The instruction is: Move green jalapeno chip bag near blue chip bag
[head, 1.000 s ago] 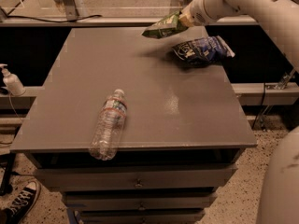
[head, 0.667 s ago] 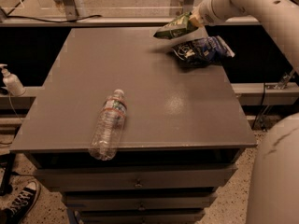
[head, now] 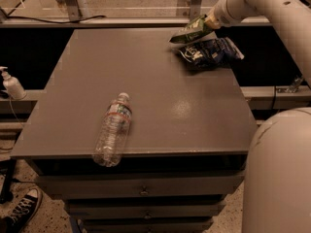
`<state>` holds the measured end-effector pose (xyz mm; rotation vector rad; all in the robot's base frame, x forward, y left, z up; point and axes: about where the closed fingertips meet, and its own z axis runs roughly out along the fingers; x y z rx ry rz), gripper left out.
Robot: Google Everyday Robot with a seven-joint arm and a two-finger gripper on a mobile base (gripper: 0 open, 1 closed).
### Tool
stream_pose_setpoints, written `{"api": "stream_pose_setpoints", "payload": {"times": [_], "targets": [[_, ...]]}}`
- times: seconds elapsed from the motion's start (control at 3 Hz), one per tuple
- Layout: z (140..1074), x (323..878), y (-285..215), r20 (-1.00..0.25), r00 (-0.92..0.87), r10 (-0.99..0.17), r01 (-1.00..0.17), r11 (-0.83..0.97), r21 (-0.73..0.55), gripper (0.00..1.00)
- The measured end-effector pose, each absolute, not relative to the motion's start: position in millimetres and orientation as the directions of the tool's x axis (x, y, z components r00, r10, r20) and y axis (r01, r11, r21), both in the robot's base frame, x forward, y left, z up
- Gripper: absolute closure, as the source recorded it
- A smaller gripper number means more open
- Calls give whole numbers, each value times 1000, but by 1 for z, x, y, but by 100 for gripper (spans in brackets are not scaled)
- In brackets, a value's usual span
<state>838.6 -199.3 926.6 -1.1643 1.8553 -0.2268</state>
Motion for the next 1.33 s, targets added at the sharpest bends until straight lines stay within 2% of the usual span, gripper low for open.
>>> {"api": "stream_pose_setpoints", "payload": {"times": [1.0,1.33], "targets": [[911,849,-199,-575,-148,-805,-655,515,-553,13],[909,849,-199,-573,-151,-805,-659,514,-549,0]]}}
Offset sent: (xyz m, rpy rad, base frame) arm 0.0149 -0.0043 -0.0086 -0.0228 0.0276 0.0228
